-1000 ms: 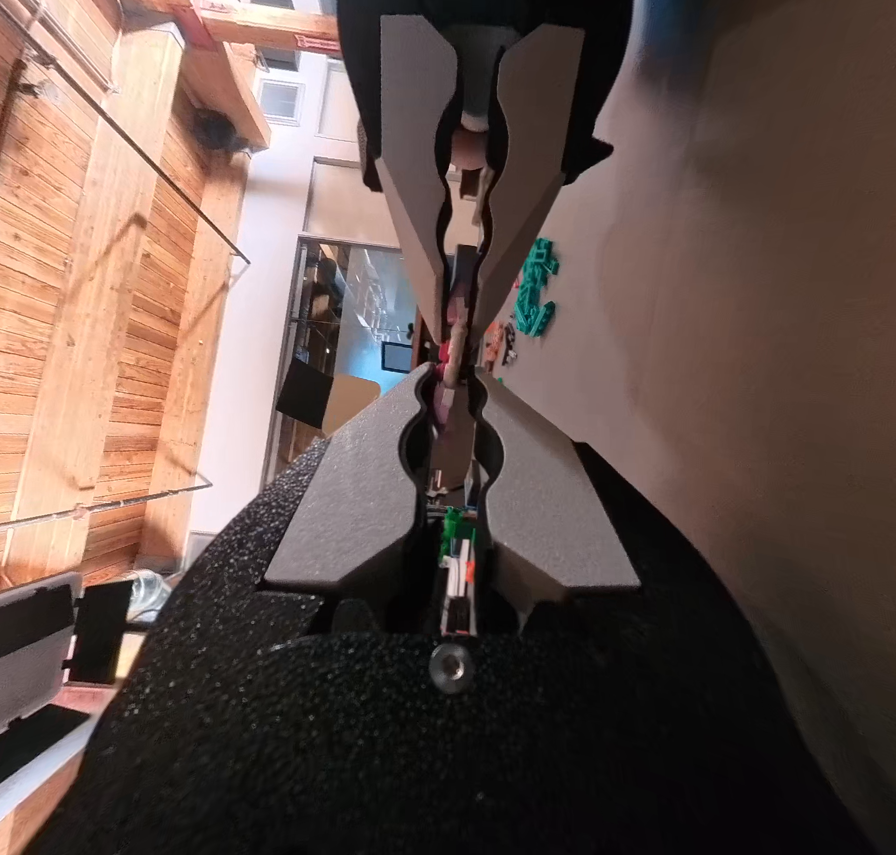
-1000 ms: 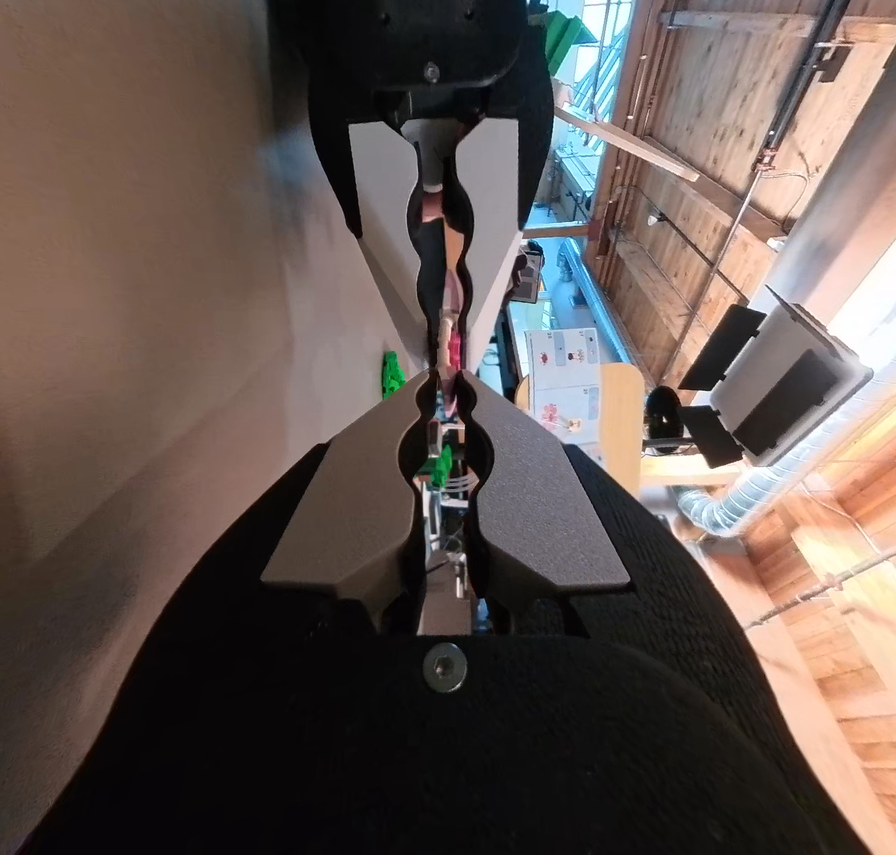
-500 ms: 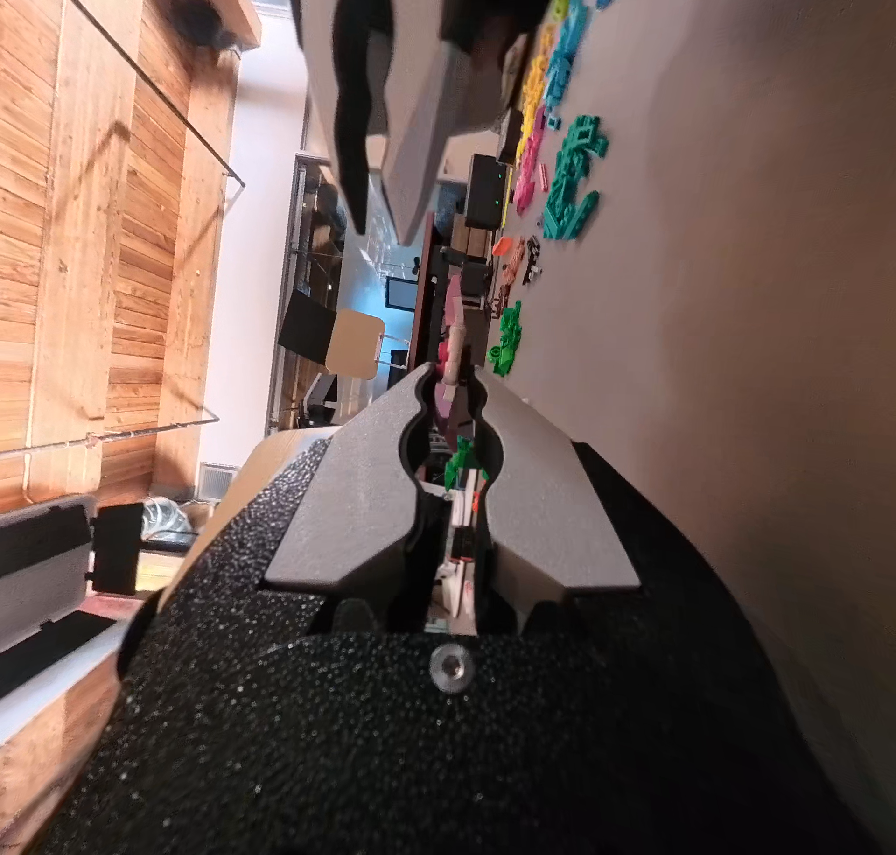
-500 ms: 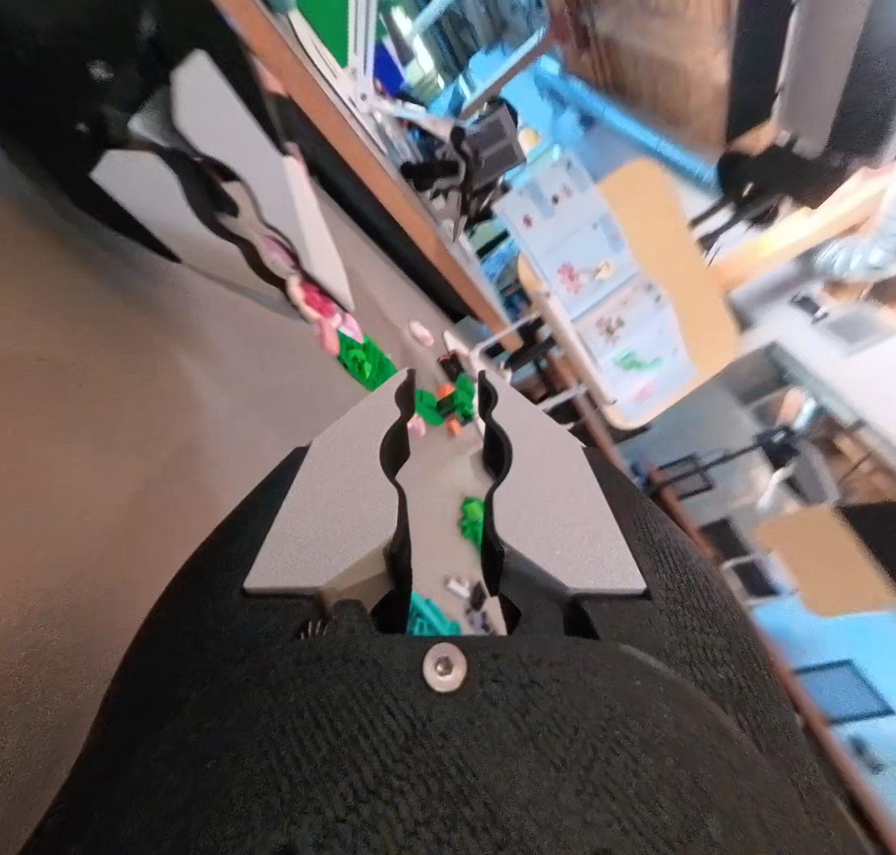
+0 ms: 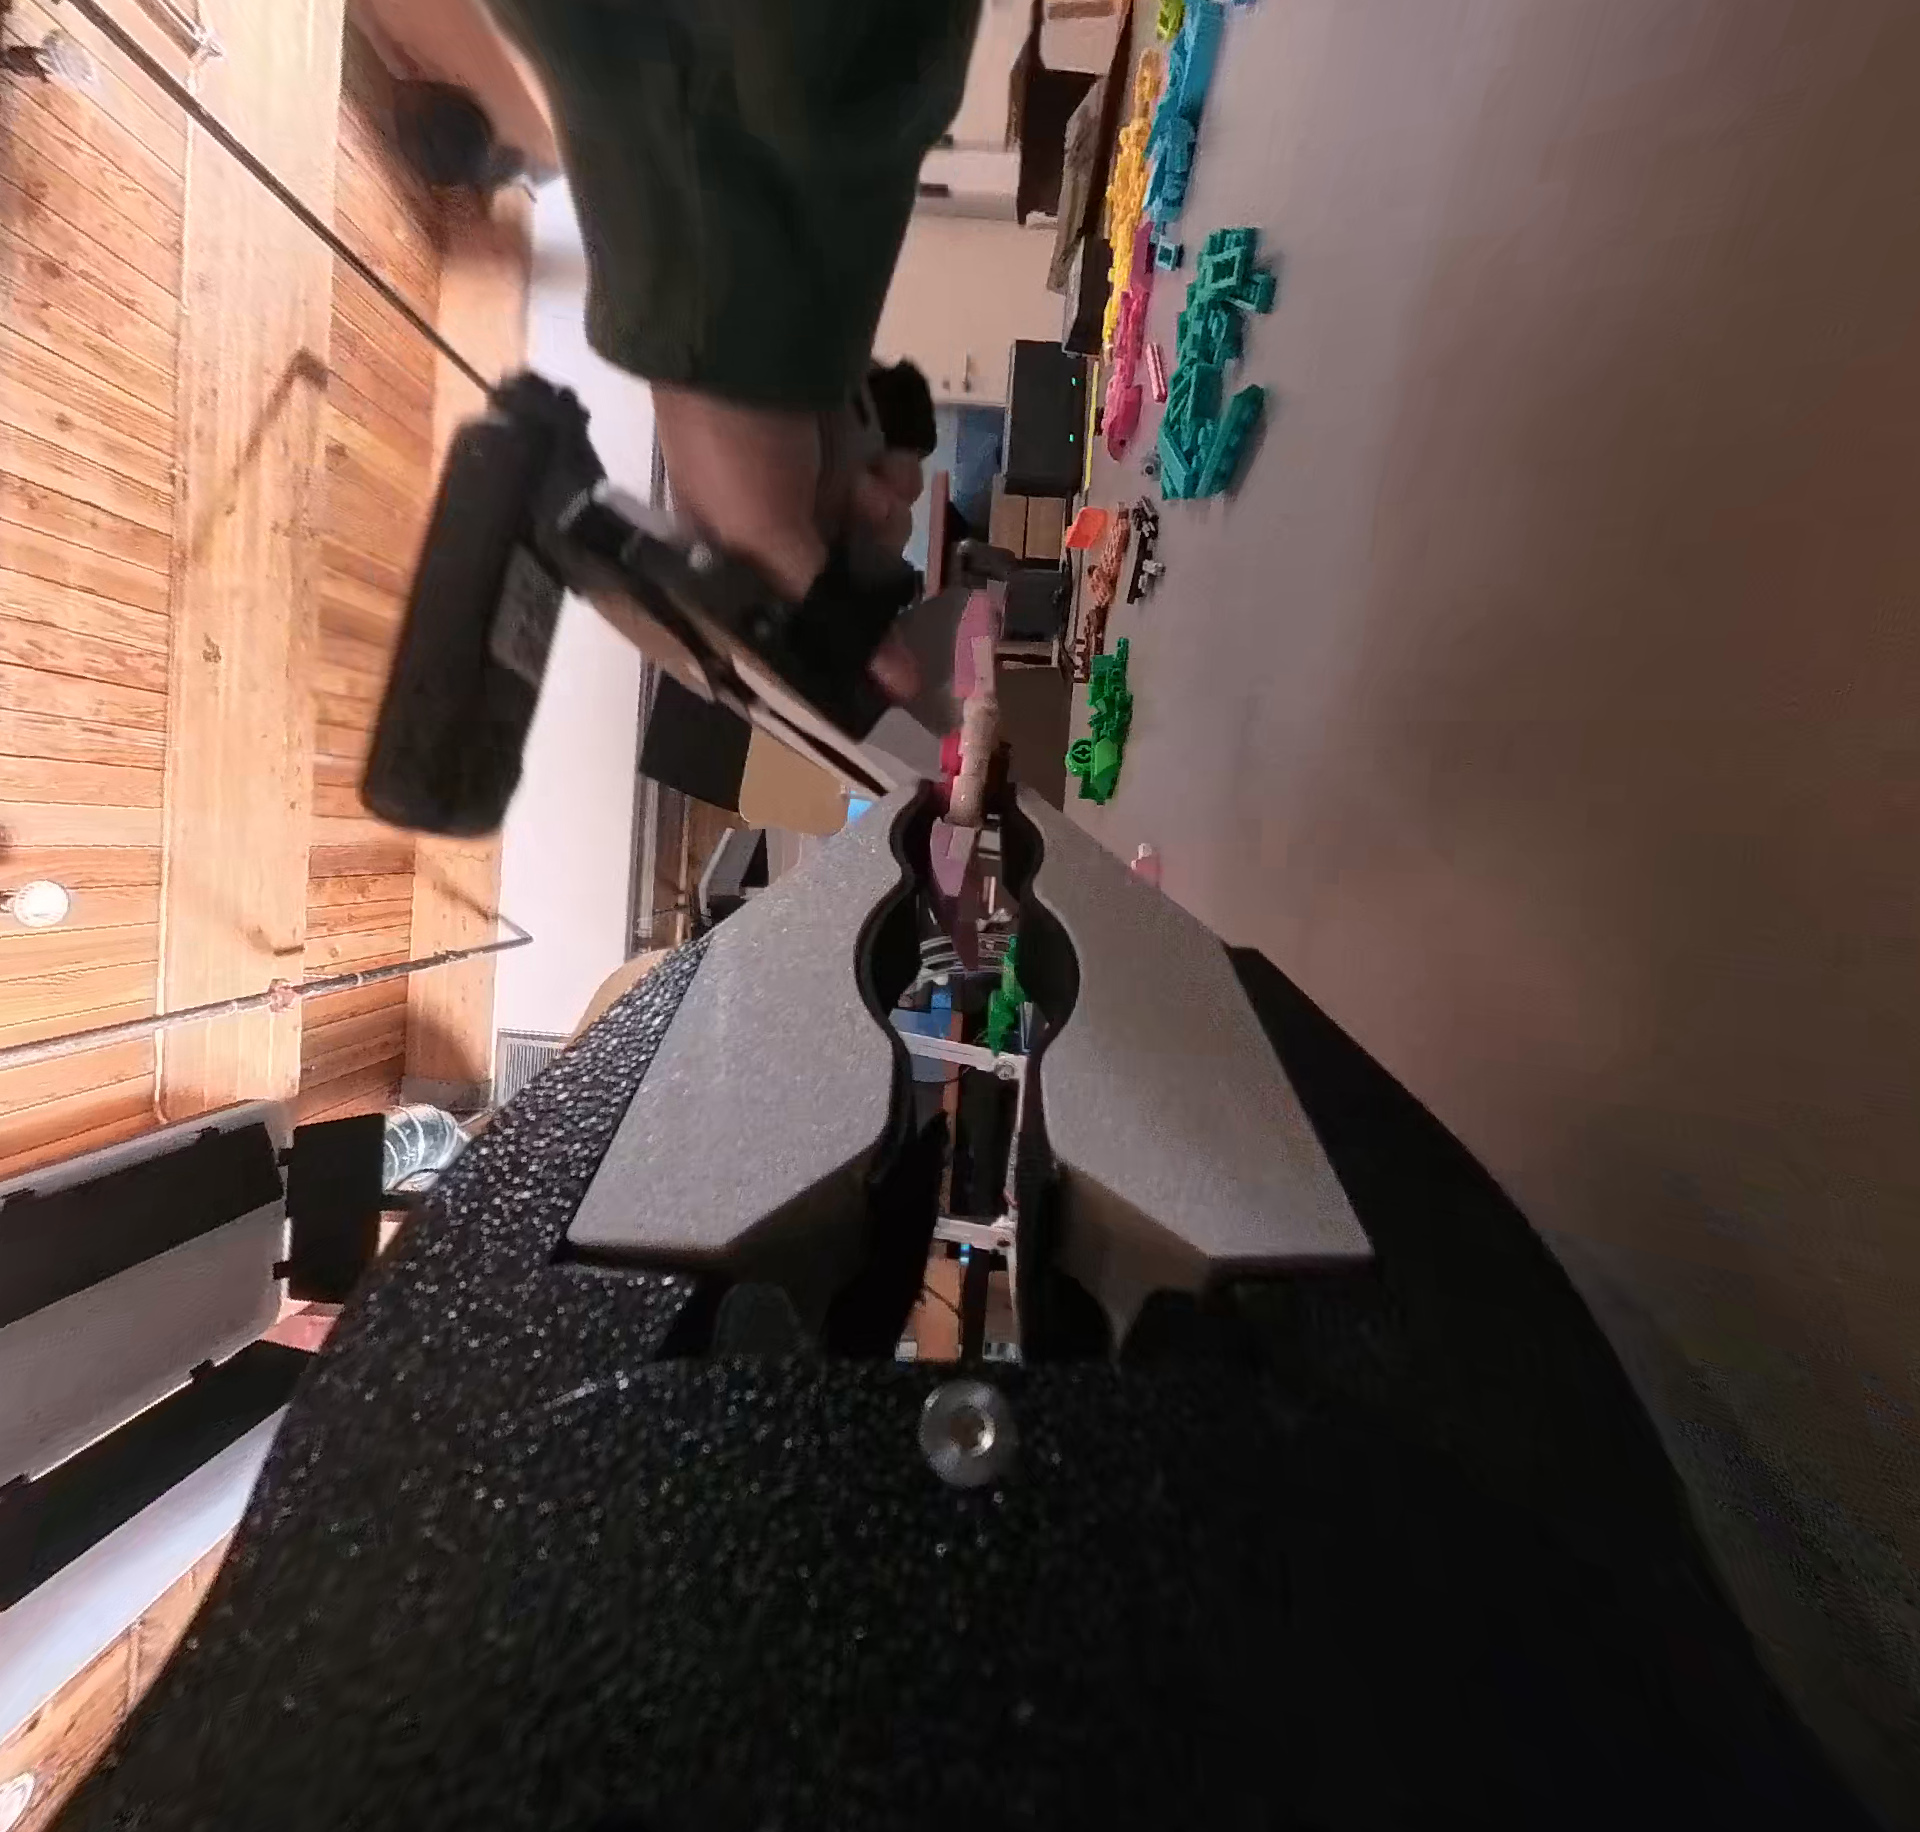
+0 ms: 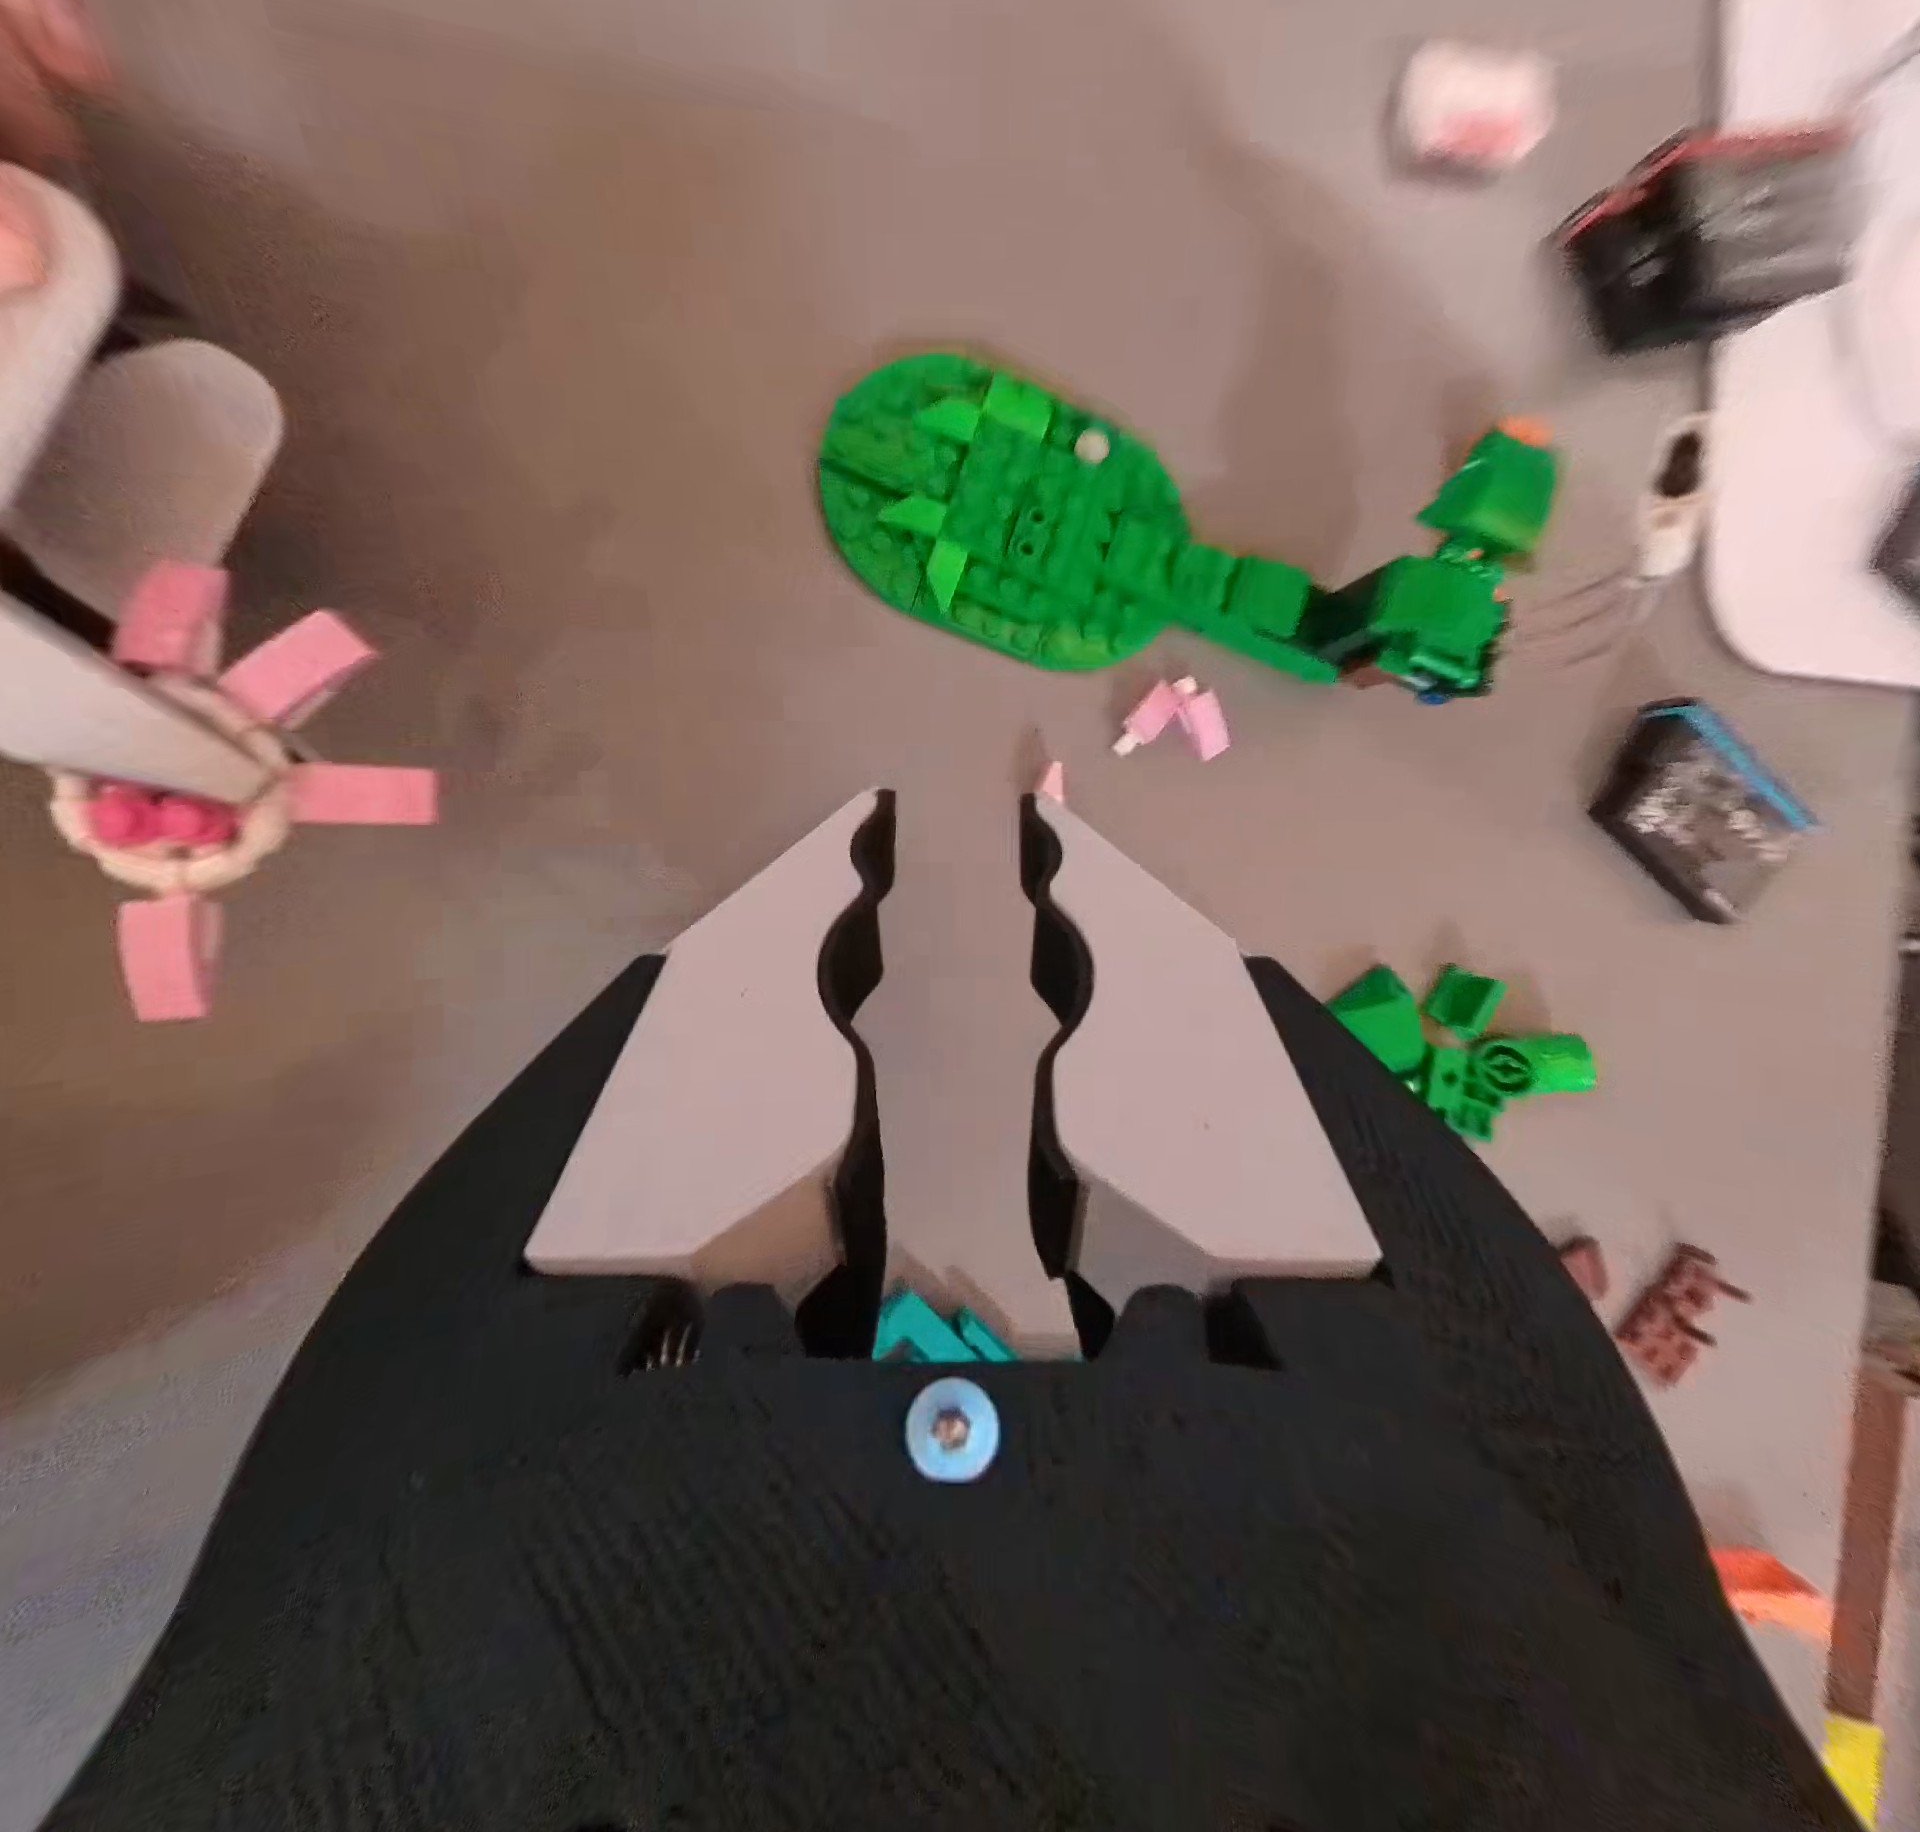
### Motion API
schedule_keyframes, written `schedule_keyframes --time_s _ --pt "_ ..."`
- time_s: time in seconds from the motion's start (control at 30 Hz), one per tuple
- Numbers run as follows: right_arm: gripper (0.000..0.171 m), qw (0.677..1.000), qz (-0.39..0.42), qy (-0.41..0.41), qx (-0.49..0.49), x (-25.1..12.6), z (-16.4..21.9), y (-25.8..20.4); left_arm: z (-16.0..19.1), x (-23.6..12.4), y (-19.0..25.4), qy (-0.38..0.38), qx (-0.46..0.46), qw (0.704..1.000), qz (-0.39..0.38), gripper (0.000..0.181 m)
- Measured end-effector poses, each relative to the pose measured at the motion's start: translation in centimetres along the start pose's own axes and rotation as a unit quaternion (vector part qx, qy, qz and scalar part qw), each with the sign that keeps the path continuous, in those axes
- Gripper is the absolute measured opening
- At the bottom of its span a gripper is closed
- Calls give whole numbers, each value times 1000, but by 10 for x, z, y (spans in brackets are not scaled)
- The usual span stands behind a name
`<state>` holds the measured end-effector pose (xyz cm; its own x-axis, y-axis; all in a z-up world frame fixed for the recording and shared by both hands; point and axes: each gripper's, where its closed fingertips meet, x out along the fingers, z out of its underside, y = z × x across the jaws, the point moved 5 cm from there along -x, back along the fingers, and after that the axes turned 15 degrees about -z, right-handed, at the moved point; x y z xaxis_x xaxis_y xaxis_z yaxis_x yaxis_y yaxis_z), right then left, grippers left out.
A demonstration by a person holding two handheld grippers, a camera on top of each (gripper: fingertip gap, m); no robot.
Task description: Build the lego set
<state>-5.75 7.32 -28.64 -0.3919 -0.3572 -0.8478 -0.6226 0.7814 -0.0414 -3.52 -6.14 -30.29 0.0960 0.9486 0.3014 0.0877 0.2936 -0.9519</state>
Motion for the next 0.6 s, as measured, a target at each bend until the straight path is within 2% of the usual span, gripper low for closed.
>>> schedule_keyframes --time_s 0.03,0.2,0.47,0.6 --pt "23 999 -17 -27 7 4 -1 4 -1 -1 0 2 -1 1000 -3 8" --pt "23 992 -33 -124 7 7 -3 20 2 -2 -5 -6 -26 1000 -14 8" --pt "26 981 -84 -175 28 23 -5 24 -2 -3 -3 3 -30 1000 -8 8" --pt "25 975 -77 -205 44 26 -5 35 -4 -3 1 6 -28 1000 5 8"
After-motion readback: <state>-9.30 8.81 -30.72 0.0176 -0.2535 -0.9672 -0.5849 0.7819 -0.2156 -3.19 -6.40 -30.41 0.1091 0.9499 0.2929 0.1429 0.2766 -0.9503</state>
